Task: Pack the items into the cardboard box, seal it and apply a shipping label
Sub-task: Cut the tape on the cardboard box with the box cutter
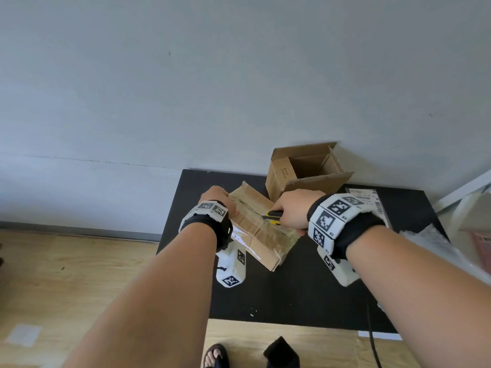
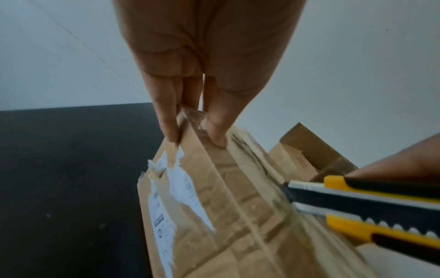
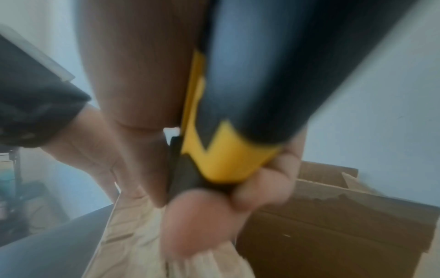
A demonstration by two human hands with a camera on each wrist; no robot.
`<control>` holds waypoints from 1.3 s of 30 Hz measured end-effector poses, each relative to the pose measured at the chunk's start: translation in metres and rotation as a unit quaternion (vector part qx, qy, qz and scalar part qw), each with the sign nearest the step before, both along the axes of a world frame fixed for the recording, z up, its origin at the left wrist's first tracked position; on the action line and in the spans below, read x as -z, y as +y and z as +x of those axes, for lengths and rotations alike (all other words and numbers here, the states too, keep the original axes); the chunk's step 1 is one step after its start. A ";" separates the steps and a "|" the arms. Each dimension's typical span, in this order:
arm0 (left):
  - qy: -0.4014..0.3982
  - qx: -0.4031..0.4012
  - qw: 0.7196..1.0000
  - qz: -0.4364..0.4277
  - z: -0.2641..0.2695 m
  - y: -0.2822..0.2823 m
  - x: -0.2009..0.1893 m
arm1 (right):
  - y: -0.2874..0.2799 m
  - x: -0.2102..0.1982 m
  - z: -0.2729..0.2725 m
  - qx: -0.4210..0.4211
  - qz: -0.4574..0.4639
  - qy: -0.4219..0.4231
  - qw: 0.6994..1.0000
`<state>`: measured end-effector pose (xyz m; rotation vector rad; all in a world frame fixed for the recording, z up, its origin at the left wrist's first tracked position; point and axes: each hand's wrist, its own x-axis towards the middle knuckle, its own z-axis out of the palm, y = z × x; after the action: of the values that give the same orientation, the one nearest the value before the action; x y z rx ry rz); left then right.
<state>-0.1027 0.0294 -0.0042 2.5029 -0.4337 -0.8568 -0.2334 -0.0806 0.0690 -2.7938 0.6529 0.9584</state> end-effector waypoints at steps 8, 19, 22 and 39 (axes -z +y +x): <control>-0.135 0.300 0.943 0.050 -0.002 -0.006 -0.002 | 0.001 0.005 0.022 -0.035 -0.054 0.003 0.998; -0.166 0.373 0.908 0.095 -0.013 -0.025 -0.005 | -0.006 0.000 0.007 -0.051 -0.063 0.058 0.995; -0.157 0.370 0.910 0.105 -0.016 -0.025 -0.010 | -0.011 0.004 -0.002 -0.054 -0.081 0.049 0.994; -0.176 0.428 0.873 0.153 -0.031 -0.029 -0.004 | -0.010 0.001 -0.014 -0.012 -0.060 -0.009 0.998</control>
<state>-0.1339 0.0005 0.0000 2.7418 -1.7439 -0.7862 -0.2471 -0.0905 0.0682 -2.9175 0.6983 0.9253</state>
